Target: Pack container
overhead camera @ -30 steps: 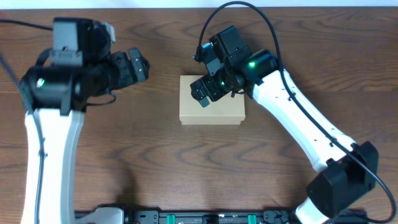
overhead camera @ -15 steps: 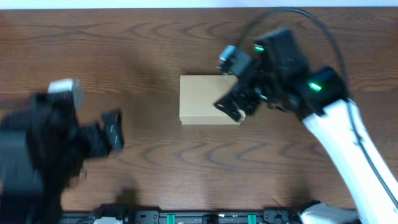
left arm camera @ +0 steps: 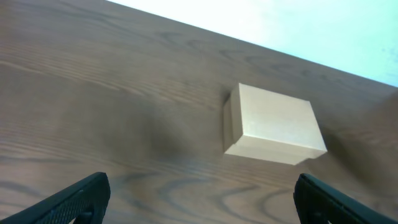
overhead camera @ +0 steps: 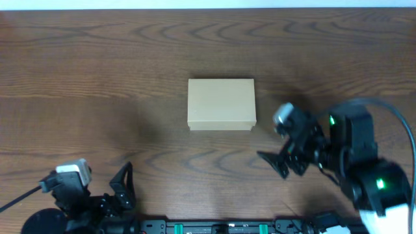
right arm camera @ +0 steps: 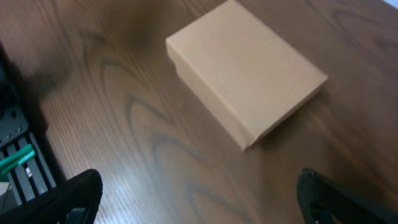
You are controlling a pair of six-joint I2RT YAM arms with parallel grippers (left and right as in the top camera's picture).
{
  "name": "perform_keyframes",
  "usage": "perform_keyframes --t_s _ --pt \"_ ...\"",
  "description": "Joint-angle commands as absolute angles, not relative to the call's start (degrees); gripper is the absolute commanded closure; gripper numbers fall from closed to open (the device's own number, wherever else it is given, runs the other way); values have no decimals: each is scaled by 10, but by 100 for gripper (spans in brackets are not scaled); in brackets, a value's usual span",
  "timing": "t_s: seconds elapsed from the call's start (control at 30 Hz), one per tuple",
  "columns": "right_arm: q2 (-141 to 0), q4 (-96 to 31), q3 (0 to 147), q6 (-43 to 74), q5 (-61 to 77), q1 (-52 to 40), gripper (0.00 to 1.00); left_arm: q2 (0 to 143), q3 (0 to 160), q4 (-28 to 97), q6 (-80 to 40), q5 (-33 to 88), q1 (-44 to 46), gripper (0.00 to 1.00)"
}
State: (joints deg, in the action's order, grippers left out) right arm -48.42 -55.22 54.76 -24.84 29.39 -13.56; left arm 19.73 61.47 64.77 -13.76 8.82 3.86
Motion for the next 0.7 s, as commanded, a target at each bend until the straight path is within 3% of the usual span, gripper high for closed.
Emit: perform_keyframes --t_s 0.0,0.33,0.67 --pt "-427 -551 490 -264 337 -114 1 181 569 630 -153 122 38 5" --pt "-325 -503 444 -215 324 -93 1 179 468 509 -200 150 38 5" --pt "-326 -505 444 -215 324 -93 1 179 467 529 -214 149 38 5"
